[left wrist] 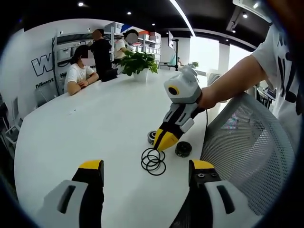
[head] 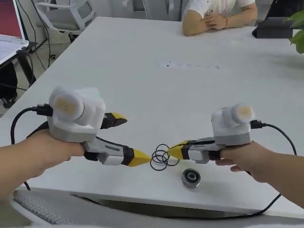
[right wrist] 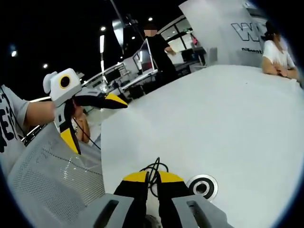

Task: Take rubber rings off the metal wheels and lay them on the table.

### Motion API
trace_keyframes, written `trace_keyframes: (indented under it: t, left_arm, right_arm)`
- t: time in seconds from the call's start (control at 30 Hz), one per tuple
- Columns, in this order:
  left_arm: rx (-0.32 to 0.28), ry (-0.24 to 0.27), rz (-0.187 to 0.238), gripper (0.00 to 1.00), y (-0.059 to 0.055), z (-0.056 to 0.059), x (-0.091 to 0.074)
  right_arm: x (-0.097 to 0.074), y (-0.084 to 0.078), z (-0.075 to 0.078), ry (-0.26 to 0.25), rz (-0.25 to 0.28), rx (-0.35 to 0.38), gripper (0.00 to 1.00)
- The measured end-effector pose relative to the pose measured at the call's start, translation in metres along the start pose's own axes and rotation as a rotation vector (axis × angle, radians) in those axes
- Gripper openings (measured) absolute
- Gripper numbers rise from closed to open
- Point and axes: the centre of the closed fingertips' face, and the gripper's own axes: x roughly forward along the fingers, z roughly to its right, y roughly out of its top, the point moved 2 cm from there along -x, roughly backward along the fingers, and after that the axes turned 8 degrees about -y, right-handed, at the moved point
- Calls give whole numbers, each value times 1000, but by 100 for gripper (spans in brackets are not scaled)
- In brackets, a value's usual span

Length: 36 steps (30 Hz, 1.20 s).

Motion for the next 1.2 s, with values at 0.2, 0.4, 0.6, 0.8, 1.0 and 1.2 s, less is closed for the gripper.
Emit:
trace_keyframes:
  t: [0.2,0.4,0.6,0.8,1.0,1.2]
  left_arm:
    - [0,-7,-1,70,1,3,2]
    - [1,-11,-3,70,1,5,2]
    - [6,-12,-3,70,3,7,2]
    - [7,-13,-1,70,5,8,3]
    - [6,-13,3,71,6,10,2]
    - [5,-12,2,71,8,11,2]
  right_arm:
    - [-3,1,2,-15,-1,-26,10]
    - [-6,3,6,-28,5,-40,18]
    - [-8,3,6,-33,7,-57,25]
    - [-16,8,5,-41,30,-75,35]
    - [-27,12,5,-47,57,-80,40]
    - [-37,11,7,-63,71,-92,49]
